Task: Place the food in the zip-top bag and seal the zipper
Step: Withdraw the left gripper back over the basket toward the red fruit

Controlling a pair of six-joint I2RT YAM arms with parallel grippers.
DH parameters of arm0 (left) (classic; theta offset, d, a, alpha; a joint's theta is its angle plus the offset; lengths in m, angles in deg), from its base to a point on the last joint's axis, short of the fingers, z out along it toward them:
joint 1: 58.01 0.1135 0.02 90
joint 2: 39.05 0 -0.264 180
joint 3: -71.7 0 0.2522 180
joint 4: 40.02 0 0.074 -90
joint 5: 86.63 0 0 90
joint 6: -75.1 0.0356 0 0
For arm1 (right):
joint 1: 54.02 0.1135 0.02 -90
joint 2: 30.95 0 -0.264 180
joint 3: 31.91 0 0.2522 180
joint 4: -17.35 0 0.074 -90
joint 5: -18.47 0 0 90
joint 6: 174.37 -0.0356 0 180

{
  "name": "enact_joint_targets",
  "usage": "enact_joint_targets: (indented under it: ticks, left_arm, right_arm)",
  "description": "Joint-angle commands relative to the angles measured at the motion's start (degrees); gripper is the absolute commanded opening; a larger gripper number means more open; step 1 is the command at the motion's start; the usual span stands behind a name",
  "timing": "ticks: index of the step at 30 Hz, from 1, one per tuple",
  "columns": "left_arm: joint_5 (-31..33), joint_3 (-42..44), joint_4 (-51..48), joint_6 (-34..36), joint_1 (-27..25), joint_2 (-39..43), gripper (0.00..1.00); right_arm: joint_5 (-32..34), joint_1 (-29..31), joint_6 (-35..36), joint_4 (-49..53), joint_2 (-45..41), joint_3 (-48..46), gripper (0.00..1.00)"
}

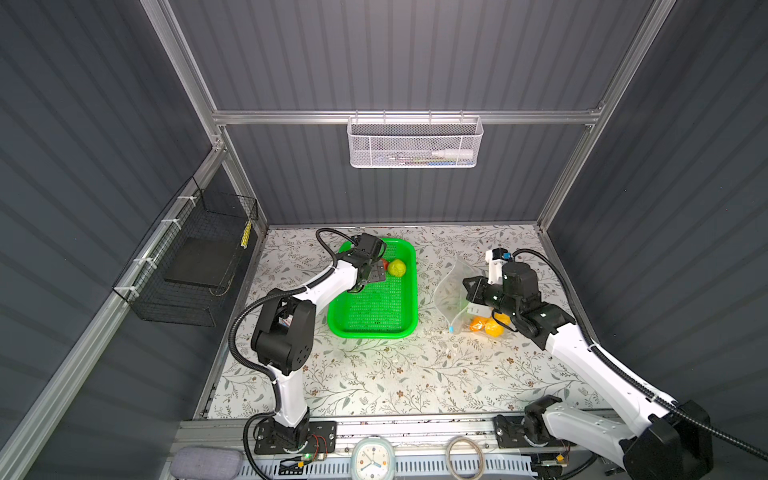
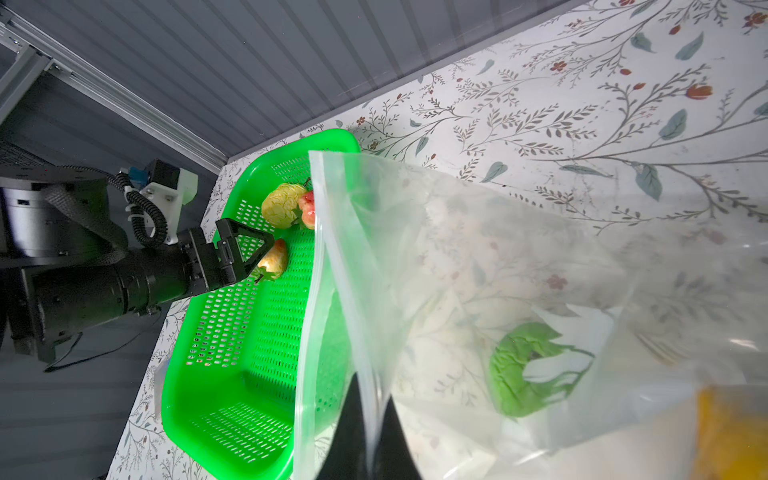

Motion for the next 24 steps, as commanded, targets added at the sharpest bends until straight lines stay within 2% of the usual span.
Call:
enact_joint_targets:
  ticks: [1, 10, 24]
  left_arm:
    - [3.4, -2.5, -4.0, 0.3, 0.1, -3.3, 1.0]
    - [4.3, -5.7, -5.1, -0.2, 0.2, -9.6, 1.0]
    - [3.3, -7.4, -2.3, 3.0, 0.3, -13.3, 0.94]
  right_arm:
    - [-2.0, -1.5, 0.6, -2.3, 0.0, -1.3, 0.0]
    - [-5.6, -4.5, -0.2, -3.6, 0.8, -2.3, 0.0]
    - [-7.0, -5.3, -1.6, -4.3, 3.2, -2.2, 0.0]
